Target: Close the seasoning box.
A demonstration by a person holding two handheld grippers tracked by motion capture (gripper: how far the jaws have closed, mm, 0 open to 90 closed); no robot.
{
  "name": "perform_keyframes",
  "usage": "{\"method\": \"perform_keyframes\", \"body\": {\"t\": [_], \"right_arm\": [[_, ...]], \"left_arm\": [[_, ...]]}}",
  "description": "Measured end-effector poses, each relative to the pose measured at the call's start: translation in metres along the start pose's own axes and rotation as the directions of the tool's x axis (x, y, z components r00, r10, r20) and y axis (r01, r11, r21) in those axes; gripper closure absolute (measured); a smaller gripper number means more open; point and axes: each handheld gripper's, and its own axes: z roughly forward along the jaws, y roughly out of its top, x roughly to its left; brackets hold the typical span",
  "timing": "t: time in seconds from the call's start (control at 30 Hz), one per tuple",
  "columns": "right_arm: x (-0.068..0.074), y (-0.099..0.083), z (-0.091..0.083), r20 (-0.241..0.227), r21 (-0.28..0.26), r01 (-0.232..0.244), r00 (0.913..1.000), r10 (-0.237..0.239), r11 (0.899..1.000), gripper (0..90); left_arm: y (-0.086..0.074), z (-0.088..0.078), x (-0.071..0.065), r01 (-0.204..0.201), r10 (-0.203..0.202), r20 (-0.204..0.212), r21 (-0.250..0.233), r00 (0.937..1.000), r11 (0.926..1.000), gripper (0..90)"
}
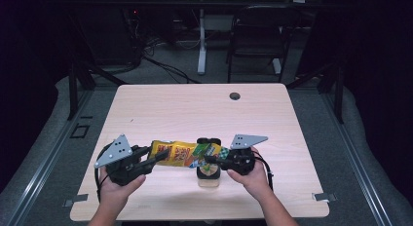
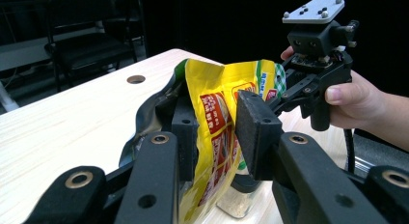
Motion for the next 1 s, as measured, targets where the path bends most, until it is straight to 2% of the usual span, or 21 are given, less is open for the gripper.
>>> {"method": "perform_keyframes", "body": {"t": [0.5, 1.0], "right_arm": [[0.0044, -0.0001, 0.005, -0.012, 0.018, 0.005, 0.9999, -0.005, 1.0, 87.4], [0.0026, 0.0012, -0.002, -0.009, 0.002, -0.007, 0.9999, 0.007, 1.0, 87.2]], "left_arm": [[0.0012, -0.0024, 0.0012, -0.003, 0.003, -0.004, 0.011, 1.0, 0.9999, 70.7], [0.0025, 0.004, 0.0022, 0.004, -0.004, 0.007, 0.005, 1.0, 1.0, 70.6]]}}
